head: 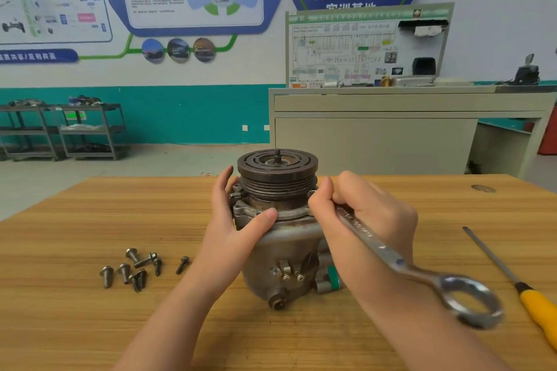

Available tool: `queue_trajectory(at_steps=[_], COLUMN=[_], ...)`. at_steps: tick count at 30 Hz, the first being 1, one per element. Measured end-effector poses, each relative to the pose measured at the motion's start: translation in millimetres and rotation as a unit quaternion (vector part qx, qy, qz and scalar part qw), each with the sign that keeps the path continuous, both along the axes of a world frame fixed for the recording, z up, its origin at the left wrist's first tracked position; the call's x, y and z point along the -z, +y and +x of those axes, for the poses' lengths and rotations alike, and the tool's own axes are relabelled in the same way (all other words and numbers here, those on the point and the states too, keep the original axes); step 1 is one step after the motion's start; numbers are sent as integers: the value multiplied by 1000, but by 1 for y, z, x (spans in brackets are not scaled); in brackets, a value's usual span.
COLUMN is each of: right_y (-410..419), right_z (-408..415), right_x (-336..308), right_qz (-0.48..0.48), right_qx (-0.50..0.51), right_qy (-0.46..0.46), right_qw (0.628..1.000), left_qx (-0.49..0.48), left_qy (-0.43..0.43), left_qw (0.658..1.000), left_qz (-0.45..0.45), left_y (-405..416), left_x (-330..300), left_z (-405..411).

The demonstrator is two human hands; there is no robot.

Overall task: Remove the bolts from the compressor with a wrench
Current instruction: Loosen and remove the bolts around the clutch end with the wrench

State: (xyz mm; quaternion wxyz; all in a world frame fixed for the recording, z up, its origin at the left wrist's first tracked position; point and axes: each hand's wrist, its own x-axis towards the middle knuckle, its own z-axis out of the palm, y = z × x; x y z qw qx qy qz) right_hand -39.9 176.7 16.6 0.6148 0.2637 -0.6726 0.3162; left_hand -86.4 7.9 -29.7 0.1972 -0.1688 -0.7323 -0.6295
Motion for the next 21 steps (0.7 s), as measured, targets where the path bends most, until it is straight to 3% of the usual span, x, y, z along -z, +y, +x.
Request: queue_trajectory(at_steps=[8,11,13,14,16,17,19,21], right_y=[2,16,29,33,33,30,22,18], right_z=[-5,-13,-22,-27,-38,-41,-43,-39], right_x=[0,-9,-16,-17,-13,-8,-2,1], right_qz=[-69,-105,-176,-238,-362,-400,-431,-441], right_qx=[-69,-162,-276,-347,-467,-497,-518,-512], right_qy=[-99,-192,-307,-370,-470,-484,-458,-389], right_qw=[990,962,894,828,656,600,580,626], left_qx=[8,28,45,57,86,103,117,105], left_qy=[-19,-20,-26,-32,-52,-60,-68,-75], left_qw=[999,998,997,996,993,991,989,991], left_qz=[40,51,51,53,55,58,52,34], left_y=[-1,-5,-10,-12,-17,-20,-26,-30], left_x=[-3,-1,-2,-2,-4,-5,-6,-5], left_z=[3,0,-3,-5,-9,-11,-14,-15])
